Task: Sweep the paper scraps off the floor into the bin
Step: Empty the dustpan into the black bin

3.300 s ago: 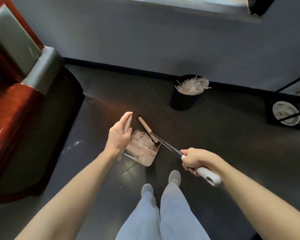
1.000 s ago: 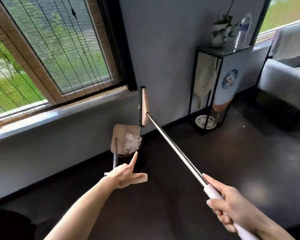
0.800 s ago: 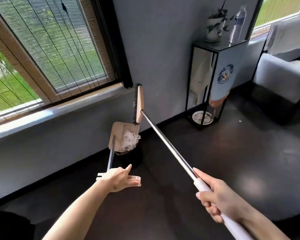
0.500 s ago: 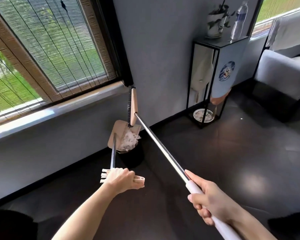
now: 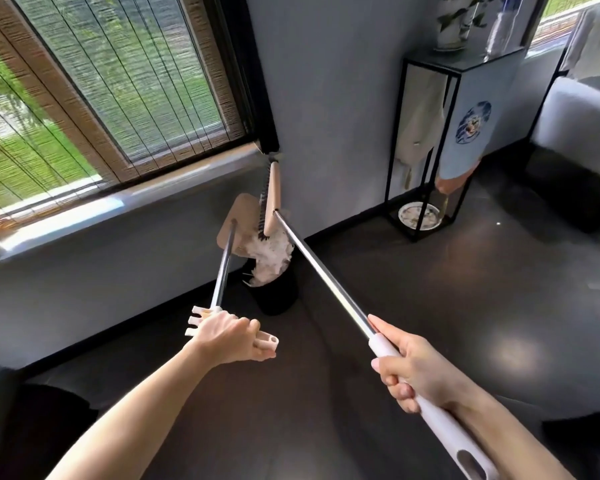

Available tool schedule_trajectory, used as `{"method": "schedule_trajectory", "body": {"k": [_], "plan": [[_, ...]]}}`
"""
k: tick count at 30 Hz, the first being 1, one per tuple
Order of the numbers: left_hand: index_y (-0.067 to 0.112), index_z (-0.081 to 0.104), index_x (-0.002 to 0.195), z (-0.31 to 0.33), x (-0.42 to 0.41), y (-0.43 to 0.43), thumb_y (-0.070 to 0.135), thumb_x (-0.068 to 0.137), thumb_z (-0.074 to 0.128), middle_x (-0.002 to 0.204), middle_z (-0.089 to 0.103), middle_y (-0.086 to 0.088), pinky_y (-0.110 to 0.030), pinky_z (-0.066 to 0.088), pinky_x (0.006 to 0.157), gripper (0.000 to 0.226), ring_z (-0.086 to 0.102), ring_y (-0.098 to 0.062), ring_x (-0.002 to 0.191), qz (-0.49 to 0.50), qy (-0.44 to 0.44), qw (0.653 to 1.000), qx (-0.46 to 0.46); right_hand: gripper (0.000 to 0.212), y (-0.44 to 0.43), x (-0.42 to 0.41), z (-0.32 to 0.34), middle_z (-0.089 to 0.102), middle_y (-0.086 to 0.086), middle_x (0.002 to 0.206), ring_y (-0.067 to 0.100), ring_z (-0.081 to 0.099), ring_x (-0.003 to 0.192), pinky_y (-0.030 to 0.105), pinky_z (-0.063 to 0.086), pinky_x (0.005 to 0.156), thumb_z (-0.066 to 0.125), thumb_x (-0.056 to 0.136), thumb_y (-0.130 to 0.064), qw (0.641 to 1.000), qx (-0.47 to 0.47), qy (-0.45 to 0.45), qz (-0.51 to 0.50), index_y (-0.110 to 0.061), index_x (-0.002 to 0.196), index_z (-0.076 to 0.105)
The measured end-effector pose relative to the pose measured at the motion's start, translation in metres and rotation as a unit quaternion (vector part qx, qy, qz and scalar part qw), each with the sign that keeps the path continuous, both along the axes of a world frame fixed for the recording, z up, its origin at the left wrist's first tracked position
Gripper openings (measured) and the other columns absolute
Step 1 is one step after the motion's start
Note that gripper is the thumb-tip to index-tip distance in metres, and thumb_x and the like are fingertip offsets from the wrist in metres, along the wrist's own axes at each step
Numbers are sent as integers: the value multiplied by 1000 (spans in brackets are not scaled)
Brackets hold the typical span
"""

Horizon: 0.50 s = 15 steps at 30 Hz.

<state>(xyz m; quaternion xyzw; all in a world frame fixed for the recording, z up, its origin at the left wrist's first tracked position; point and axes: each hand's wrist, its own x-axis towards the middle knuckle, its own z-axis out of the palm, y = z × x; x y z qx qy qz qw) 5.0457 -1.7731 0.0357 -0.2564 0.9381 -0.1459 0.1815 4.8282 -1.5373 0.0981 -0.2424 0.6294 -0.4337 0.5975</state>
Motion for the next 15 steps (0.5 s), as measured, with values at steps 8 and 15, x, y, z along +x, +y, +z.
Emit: {"method": "schedule_trajectory", "body": {"k": [8,15], "plan": [[18,61,99,5,1,0,77,82,34,96,71,0,-33,45,83,68,68,-25,93,32,-40,999,0,76,11,0,-8,44,4,56,11,34,39,19,32,34,47,91,8,1000,2,-25,-19,-37,149,28],[17,59,100,-26,0,14,76,82,31,97,71,-1,-36,43,82,68,67,-27,94,13,-51,998,17,78,12,3,-26,44,4,56,11,36,39,21,33,34,47,90,8,999,22,-5,-30,-37,150,26]]}}
